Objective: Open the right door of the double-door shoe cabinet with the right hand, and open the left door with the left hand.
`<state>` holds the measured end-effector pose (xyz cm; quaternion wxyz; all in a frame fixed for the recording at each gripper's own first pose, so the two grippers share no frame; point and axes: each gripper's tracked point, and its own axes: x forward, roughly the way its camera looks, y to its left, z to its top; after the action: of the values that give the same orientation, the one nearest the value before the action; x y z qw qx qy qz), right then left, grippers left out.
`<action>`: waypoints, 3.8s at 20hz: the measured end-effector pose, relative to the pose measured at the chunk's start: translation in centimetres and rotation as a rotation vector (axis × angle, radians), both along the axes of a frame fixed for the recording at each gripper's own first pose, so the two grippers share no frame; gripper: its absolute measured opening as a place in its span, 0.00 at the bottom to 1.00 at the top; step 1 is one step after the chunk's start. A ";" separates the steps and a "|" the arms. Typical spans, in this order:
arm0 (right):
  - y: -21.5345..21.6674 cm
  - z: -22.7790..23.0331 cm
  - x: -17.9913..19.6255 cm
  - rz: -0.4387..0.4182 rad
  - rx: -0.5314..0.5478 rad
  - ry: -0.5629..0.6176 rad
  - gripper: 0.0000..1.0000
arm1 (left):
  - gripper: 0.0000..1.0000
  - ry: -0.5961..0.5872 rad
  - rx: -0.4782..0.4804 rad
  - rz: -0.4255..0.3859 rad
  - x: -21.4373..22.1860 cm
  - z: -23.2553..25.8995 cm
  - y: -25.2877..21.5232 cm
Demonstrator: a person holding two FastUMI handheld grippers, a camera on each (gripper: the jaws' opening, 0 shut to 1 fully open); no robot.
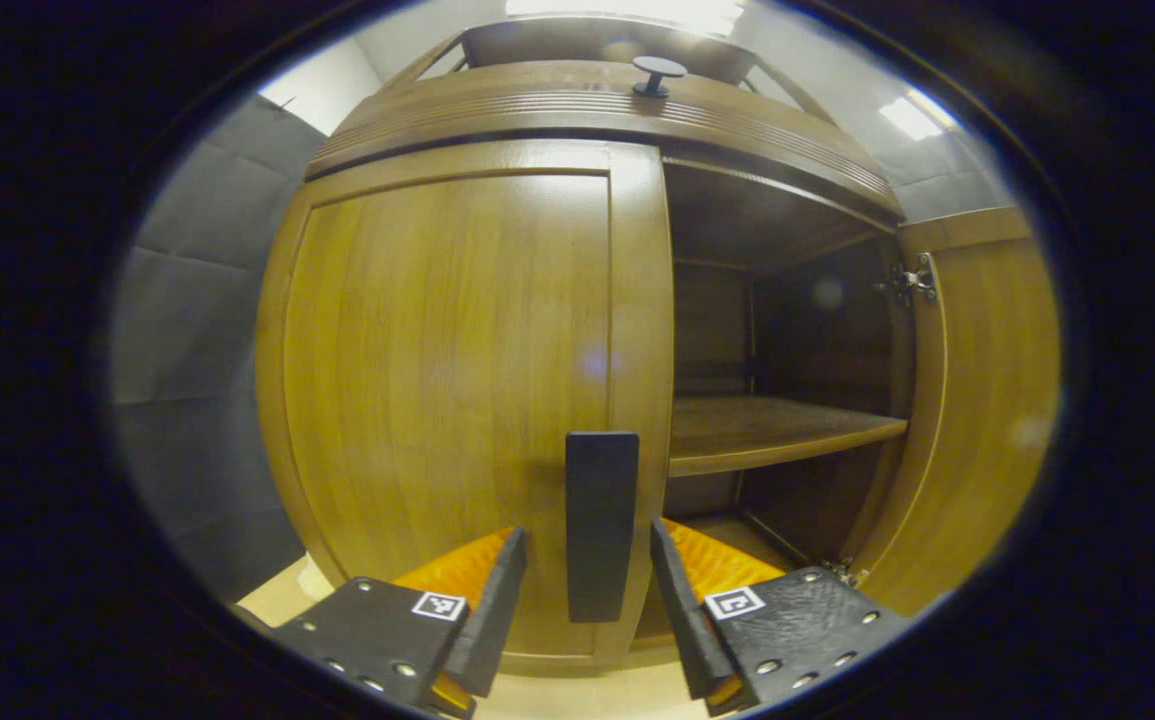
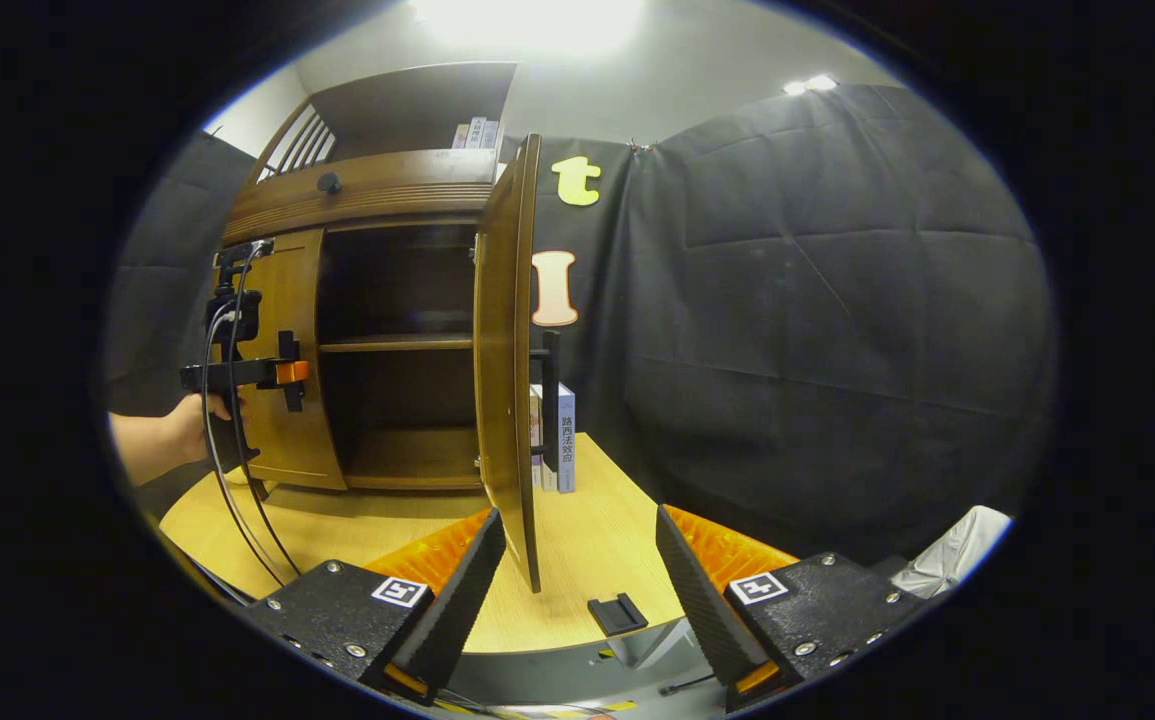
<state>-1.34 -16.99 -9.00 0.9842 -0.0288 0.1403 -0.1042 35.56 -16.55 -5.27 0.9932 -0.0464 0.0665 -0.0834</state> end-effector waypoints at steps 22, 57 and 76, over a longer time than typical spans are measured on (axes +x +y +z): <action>6.9 0.6 3.8 0.211 0.025 -0.036 0.93 | 0.19 0.043 -0.020 -0.077 -5.8 3.1 4.0; 19.9 0.2 8.0 0.430 0.068 -0.037 0.93 | 0.26 0.033 0.042 0.183 -19.2 3.1 30.0; 14.3 8.1 4.7 0.278 0.074 -0.219 0.92 | 0.23 -0.133 0.005 0.203 -30.9 10.5 23.6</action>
<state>3.40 -2.71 -0.91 0.9989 0.0000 0.0305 0.0356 4.61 7.03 5.22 0.9989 -0.0450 -0.0041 0.0148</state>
